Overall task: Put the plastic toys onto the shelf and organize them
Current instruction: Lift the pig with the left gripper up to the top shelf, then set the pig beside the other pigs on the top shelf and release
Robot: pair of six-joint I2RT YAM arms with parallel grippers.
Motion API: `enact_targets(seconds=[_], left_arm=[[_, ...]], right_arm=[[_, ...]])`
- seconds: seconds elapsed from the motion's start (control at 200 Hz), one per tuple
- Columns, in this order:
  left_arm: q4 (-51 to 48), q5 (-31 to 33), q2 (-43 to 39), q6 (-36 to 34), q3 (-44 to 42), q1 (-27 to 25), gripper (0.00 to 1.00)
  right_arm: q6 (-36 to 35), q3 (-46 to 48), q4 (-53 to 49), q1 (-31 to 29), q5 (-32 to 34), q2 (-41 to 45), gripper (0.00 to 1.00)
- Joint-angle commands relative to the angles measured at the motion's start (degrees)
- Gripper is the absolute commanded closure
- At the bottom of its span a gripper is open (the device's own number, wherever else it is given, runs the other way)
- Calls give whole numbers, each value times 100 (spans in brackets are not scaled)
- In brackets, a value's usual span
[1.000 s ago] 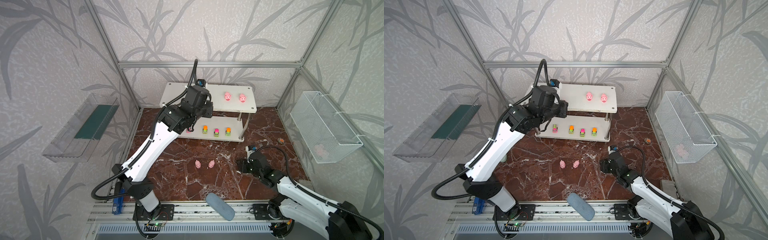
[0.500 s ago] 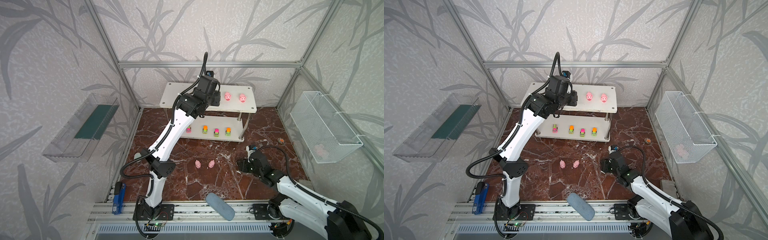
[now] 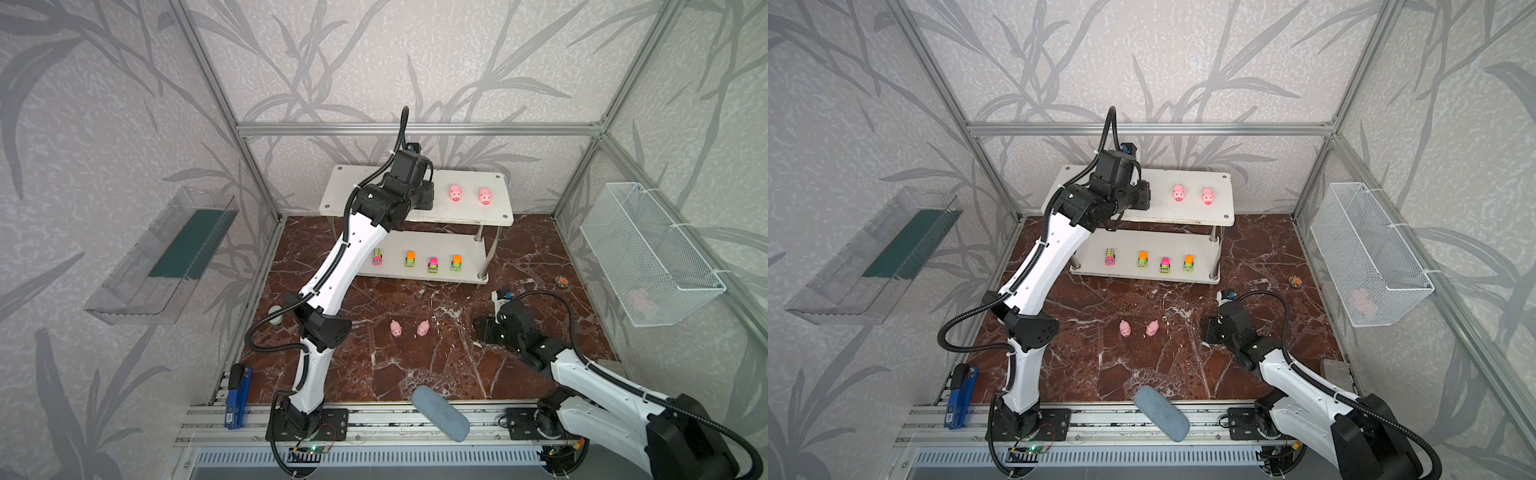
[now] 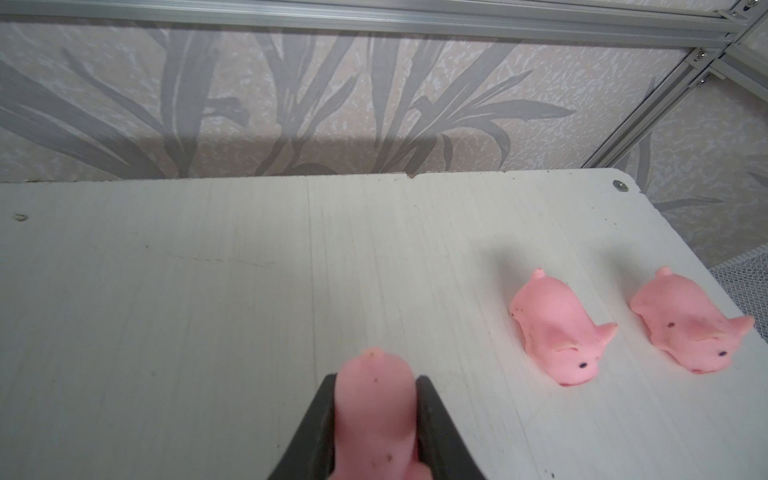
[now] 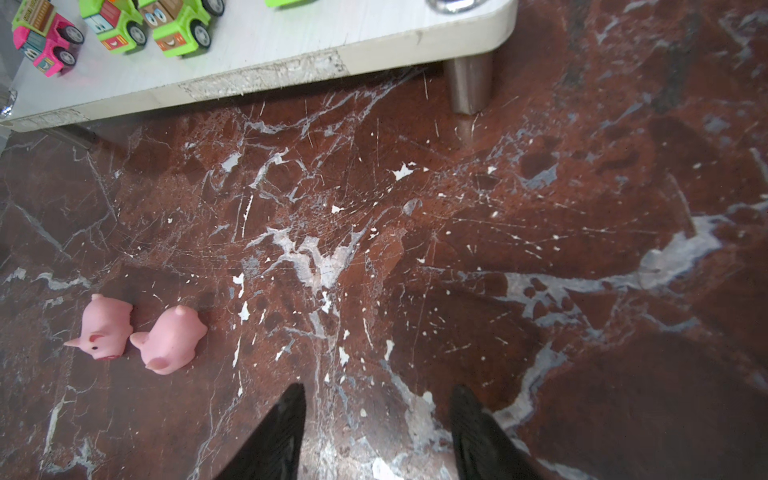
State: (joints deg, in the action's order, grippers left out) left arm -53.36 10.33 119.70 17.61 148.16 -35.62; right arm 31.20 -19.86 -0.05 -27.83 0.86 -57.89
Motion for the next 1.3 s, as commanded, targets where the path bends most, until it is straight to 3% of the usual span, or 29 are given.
enact_targets(seconds=[0.0,0.455,0.785,1.295], left_arm=[[60,-80,148,-16,183,36,71],[186,-227,378,55,262,151,69],[276,-206,333,59,263,177,55],[754,-242,-689,-393,222,177,49]], right_arm=[[-88,-69,192,72,-117,-81,44],[-107,-75,300,193,-246,-264,44],[-70,-81,419,208,-301,-433,44],[9,-91,376,208,-300,-382,44]])
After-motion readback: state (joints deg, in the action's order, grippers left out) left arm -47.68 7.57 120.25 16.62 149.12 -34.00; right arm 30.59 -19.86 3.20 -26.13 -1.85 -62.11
